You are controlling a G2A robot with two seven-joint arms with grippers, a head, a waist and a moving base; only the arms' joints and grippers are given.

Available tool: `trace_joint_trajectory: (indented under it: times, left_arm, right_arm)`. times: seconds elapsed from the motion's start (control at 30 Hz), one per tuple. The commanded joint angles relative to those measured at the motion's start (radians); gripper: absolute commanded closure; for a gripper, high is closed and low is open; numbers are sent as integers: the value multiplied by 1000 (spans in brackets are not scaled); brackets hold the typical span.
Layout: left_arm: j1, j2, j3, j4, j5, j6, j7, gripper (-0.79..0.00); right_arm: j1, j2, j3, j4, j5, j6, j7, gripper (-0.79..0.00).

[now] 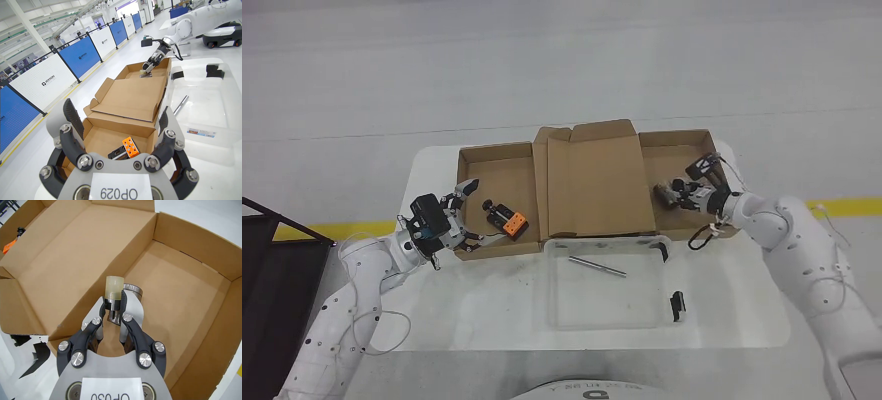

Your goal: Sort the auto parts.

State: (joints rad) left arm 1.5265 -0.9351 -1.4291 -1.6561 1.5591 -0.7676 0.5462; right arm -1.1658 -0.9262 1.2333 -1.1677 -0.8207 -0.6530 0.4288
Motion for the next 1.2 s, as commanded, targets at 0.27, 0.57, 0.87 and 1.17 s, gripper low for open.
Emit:
trace_joint_trajectory:
  times: [0.27,0.57,0.87,1.17]
  left_arm:
    - [0,0,0,0,0,0,0,-785]
    - [0,0,0,0,0,0,0,-785]
    - [0,0,0,0,0,0,0,-785]
    - [0,0,0,0,0,0,0,-785]
  right_arm:
    - [-14,3,26,18,-16,17,-54,-785]
    - [-148,31,138,-129,-67,-48,-193,-785]
    - [-300,50,237,-294,-111,-202,-357,-785]
    - [-414,61,285,-412,-273,-359,-686,-785]
